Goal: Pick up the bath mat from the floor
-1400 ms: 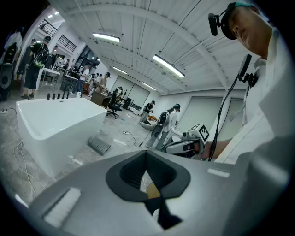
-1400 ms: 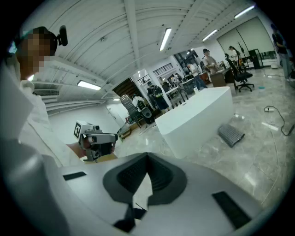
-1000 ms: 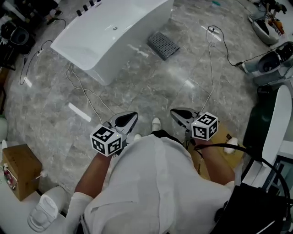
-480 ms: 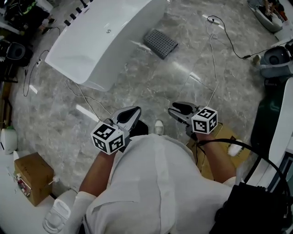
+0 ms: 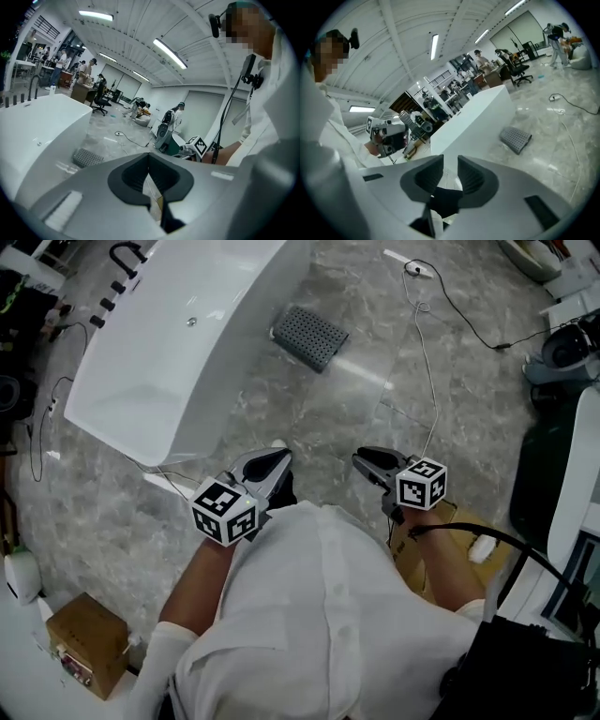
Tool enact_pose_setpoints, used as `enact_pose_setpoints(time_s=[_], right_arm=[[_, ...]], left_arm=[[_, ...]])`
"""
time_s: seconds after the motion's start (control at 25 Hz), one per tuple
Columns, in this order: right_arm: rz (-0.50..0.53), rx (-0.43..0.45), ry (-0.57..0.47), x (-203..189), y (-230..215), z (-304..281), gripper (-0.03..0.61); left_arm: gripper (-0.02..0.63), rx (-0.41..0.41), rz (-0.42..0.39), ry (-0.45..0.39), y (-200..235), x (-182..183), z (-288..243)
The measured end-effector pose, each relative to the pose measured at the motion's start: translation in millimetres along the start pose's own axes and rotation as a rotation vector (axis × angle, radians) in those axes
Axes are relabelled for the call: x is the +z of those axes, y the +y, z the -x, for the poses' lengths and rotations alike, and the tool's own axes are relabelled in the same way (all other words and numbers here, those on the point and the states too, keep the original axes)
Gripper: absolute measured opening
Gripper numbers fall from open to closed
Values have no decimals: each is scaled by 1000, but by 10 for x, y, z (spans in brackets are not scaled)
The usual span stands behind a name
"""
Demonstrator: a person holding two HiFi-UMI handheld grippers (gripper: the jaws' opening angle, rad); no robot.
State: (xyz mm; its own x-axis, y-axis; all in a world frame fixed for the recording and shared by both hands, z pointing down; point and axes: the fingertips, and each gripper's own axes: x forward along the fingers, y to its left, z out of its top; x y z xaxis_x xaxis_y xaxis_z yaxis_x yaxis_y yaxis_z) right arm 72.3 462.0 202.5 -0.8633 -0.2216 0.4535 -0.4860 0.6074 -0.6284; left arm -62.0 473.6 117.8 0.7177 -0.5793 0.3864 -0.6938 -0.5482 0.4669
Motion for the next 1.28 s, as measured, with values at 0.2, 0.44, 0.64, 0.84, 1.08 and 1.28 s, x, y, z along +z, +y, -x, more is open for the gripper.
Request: enact_pose_setpoints(time_s=[0.2,0.44,0.64,0.84,1.08,1.28], right_arm=[[-66,-78,-42,646,-413,-435,74],[-220,-159,-110,1103,-1177,-705,74],[-401,-156,-206,1393,-2098,-809,74],[-540,-145,-194,1593,-3367,-1150,74],[-708,-115,-161,1705,-4923,-1876,74],[-752,-114,-74,1441,-6102,-2404,86]], left_arm=[[6,-98,-49,64,680,507,-230],[6,-142,-49,139,1336,777,-616],[6,-129,4,158,1684,964,-1137],[6,-87,48,209,2114,1188,-1857],[6,-49,146,307,2627,1249,-2925],[6,-62,217,328,3017,1158,-3873]])
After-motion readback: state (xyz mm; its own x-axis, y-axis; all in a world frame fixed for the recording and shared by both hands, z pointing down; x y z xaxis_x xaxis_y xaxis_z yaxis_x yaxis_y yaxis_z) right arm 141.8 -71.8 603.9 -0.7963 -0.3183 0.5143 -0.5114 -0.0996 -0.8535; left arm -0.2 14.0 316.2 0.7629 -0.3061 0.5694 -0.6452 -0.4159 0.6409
